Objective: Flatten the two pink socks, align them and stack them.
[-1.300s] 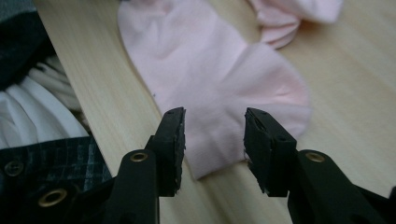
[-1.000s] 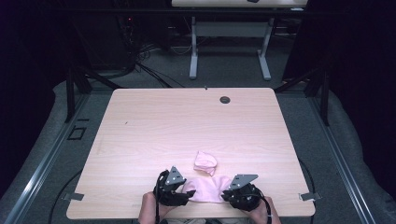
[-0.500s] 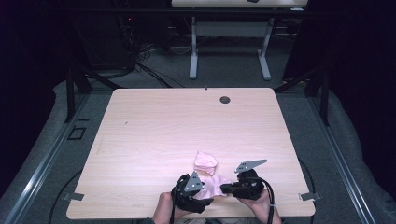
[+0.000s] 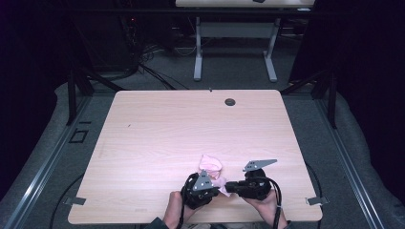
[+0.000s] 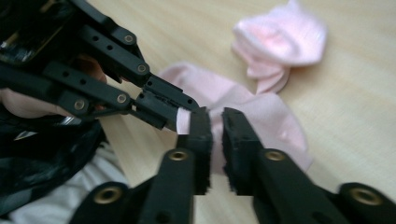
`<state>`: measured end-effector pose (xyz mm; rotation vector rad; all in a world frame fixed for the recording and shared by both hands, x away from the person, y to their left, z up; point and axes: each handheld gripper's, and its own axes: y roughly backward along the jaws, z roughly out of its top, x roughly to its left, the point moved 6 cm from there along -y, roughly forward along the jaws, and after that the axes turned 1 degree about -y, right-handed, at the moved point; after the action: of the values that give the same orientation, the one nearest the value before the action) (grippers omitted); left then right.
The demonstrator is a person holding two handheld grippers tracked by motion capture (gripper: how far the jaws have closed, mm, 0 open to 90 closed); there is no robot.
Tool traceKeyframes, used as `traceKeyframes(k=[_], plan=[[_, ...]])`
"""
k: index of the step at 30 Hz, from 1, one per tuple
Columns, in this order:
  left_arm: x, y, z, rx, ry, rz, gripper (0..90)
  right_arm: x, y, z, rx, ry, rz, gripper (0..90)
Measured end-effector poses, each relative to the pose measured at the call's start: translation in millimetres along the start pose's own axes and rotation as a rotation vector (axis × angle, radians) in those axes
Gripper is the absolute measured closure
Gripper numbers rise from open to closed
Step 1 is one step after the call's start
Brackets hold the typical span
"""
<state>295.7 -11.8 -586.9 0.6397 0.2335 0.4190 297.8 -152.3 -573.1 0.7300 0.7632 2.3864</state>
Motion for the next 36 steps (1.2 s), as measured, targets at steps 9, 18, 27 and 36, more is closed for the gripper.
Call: traceKeyframes(k=[9,18,27,36], plan=[[13.9,-0.4,16.8,0.02,0.088,-0.019,88.3,22.5,5.4,-10.0,-0.045,0.264,-0.18,47.5],[16.8,5.3,17.7,0.003,0.084,-0.045,86.3,16.8,-0.5,-4.1,-0.083,0.301,-0.239,85.6],[7.8,6.4,-2.3,0.005,0.038,0.031,53.4,15.4,14.2,12.8,-0.055,0.178,-0.173,86.5],[11.1,18.5,-38.7,0.046,-0.01,0.237,48.8,13.6,24.5,25.5,-0.046,0.08,-0.122,86.6]])
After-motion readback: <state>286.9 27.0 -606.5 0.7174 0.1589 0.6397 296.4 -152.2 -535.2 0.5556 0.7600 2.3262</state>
